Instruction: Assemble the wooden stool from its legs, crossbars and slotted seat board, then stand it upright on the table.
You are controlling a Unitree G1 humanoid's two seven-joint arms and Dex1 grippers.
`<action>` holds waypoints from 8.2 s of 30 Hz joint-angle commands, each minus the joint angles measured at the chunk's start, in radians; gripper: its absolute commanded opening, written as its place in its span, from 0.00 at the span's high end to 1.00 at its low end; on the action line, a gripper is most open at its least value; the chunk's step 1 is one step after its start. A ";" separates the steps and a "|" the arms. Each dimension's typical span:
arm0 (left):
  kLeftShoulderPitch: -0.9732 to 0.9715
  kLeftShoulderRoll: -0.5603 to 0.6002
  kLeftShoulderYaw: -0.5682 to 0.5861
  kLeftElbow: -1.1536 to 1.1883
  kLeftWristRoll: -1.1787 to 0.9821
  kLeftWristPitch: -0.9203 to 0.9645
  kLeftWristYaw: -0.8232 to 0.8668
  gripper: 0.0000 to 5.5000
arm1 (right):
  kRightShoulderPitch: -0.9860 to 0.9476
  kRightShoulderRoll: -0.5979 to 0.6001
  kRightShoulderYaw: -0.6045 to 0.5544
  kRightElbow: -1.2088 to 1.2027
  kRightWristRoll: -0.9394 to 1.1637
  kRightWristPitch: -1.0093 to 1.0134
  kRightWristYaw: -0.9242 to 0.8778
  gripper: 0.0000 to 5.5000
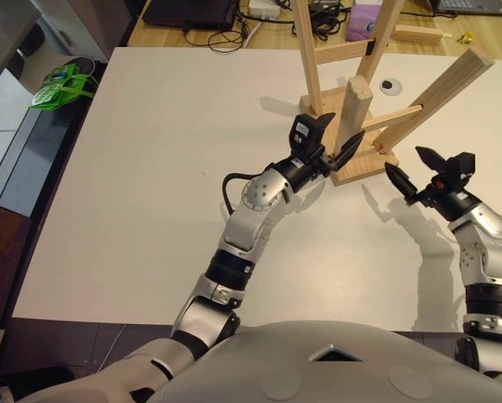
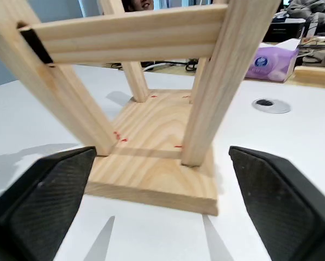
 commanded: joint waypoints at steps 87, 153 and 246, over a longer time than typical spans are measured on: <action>0.341 0.152 0.093 -0.272 -0.099 0.124 -0.110 0.02 | -0.287 0.307 0.310 0.232 -0.483 -0.124 -0.487 0.48; 0.389 0.369 0.230 -0.119 -0.001 0.124 -0.182 0.02 | 0.251 -0.257 0.192 -0.047 0.124 -0.442 0.351 0.28; 0.504 0.334 0.066 -0.137 0.026 0.092 -0.285 0.99 | -0.135 -0.270 0.273 0.833 -0.395 -0.873 0.232 1.00</action>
